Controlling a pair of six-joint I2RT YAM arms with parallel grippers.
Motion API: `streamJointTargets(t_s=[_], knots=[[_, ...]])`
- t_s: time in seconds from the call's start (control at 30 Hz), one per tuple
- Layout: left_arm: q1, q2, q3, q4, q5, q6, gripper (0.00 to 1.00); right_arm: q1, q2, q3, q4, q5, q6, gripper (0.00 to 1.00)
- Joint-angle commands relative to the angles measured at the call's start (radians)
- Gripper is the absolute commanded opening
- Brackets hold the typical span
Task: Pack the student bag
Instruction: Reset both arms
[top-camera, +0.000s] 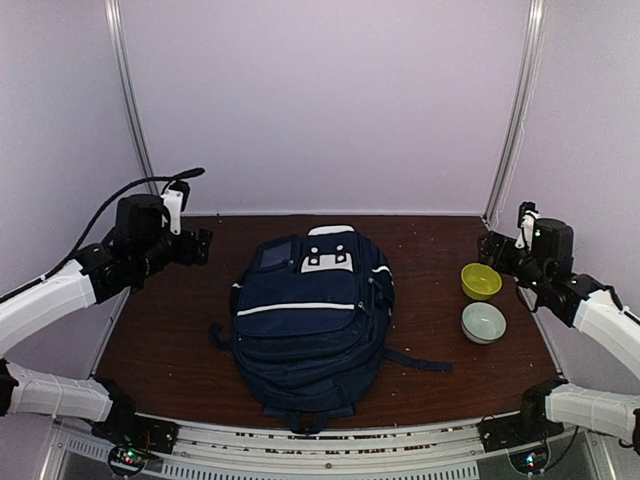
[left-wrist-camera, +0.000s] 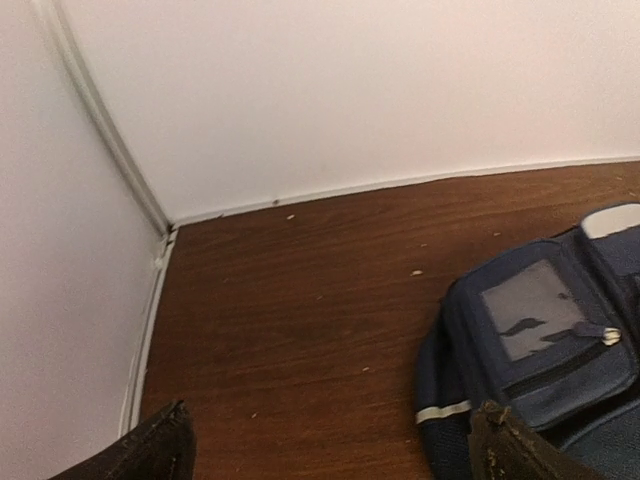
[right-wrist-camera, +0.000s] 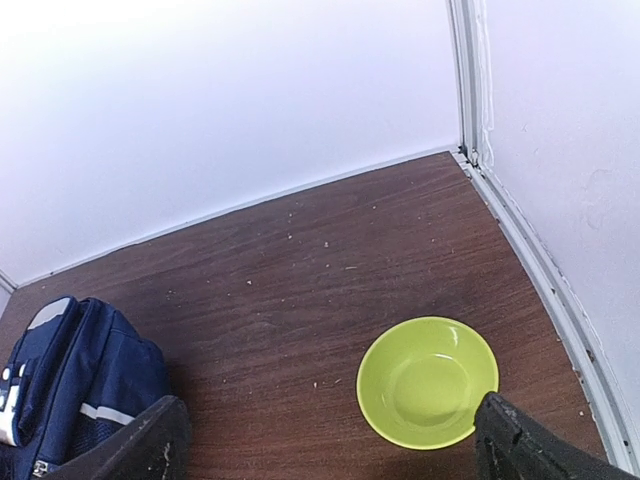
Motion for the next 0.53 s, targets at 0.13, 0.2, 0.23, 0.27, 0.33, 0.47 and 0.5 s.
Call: streamJointTargets(t_s=[0.13, 0.2, 0.23, 0.27, 0.33, 0.47, 0.5], knots=[[0.164, -0.028, -0.111, 0.012, -0.048, -0.1, 0.98, -0.006, 0.083, -0.048, 0.18, 0.037, -0.007, 1.0], [0.166, -0.019, -0.114, 0.013, -0.049, -0.109, 0.98, -0.006, 0.1, -0.075, 0.247, 0.044, 0.0, 1.0], [0.167, -0.014, -0.115, 0.011, -0.045, -0.113, 0.98, -0.006, 0.111, -0.086, 0.275, 0.043, 0.001, 1.0], [0.166, -0.009, -0.113, 0.01, -0.039, -0.119, 0.98, -0.007, 0.127, -0.091, 0.296, 0.041, 0.001, 1.0], [0.167, -0.007, -0.11, 0.002, -0.033, -0.126, 0.98, -0.005, 0.159, -0.09, 0.324, 0.04, 0.008, 1.0], [0.166, -0.022, -0.108, -0.001, -0.036, -0.13, 0.98, -0.007, 0.204, -0.09, 0.382, 0.036, 0.02, 1.0], [0.166, -0.026, -0.106, -0.004, -0.036, -0.129, 0.98, -0.007, 0.209, -0.085, 0.385, 0.032, 0.02, 1.0]])
